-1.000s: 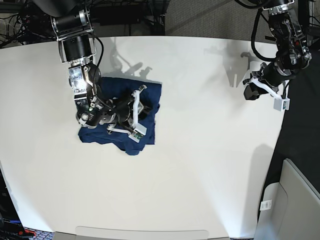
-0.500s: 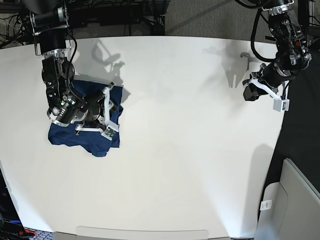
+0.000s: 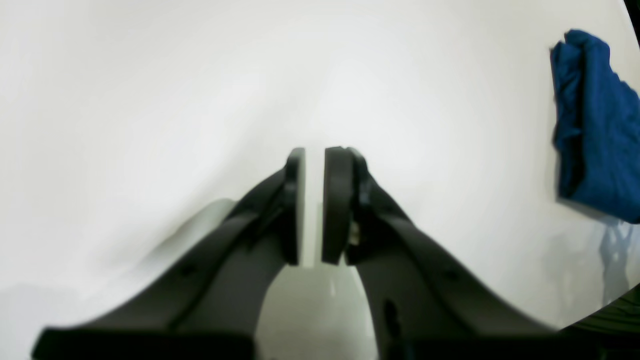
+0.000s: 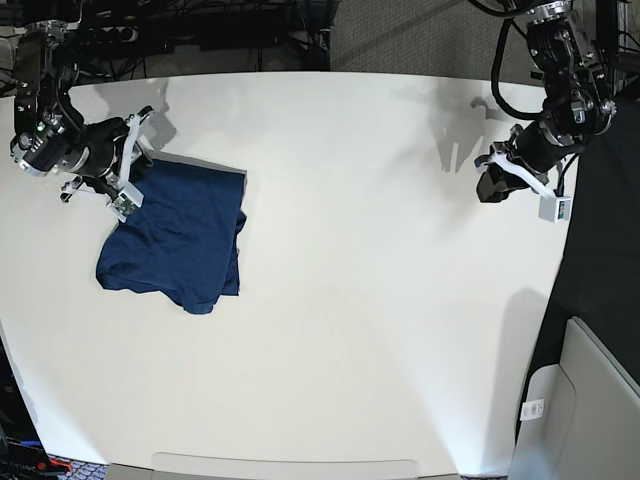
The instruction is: Fold the T-shirt properly
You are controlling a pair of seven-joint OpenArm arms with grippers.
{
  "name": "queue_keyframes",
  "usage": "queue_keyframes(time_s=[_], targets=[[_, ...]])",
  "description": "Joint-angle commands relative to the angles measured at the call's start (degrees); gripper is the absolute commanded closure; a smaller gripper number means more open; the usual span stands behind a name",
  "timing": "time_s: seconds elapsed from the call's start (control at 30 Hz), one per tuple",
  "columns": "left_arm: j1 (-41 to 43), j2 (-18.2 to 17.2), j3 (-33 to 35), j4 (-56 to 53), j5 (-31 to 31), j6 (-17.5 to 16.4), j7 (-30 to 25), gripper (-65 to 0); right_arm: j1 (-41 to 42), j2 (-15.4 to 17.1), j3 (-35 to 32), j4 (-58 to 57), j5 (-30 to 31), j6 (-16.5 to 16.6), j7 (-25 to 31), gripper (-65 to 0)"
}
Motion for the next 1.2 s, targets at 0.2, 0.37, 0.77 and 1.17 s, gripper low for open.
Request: queue_keyframes(time_s=[0.2,0.37,0.77,1.17], targets=[[-0.63,0.77,-0.35,1.06,-0.83,-0.31,-0.88,-5.1,4.75,-5.02,0.22,-8.72,-15.27,0.23,1.12,-11.0],[0.16,0.59,-0.70,1.15,-0.83,-0.31,-0.88,-5.1,8.44,-9.06,0.49,-12.41,-25.11,0.23,3.93,-10.9],[0.95,0.59,-0.70,2.65,-0.83,-0.31,-0.88,-5.1,7.91,-10.03,0.14,-11.27,-23.97,0.23,4.99,-10.8],[12.03,2.26,-0.78,15.75,-3.21,-0.31,-0.88,-5.1,-8.09,-1.76,8.75,9.75,0.47,0.23,4.99,-10.7]])
